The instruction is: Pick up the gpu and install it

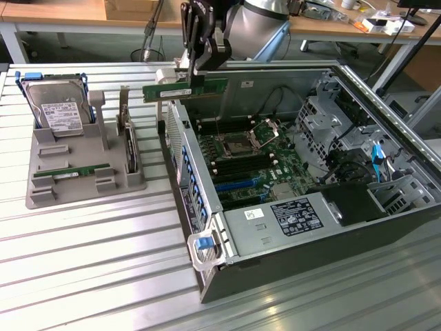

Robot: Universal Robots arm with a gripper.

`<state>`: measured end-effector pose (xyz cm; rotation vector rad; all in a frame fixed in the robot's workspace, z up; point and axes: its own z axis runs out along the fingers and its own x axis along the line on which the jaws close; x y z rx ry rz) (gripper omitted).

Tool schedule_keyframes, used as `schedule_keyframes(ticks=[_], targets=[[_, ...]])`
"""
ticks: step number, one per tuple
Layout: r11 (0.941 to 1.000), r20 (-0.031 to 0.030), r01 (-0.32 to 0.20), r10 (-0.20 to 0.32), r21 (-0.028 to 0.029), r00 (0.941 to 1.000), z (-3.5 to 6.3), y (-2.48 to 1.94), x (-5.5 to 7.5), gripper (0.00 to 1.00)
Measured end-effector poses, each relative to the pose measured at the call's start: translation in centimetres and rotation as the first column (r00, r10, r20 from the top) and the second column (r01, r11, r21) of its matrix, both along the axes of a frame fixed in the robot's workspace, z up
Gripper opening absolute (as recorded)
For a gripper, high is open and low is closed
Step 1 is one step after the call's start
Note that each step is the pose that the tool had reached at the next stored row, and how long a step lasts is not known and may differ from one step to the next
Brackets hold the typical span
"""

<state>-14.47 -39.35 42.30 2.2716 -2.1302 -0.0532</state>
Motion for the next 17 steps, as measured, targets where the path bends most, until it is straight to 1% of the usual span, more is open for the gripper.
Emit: schedule_keyframes(ticks=[17], targets=[[1.0000,0.0000,0.000,0.000,0.0000,1.0000,0.00,0.00,1.8,0.13]])
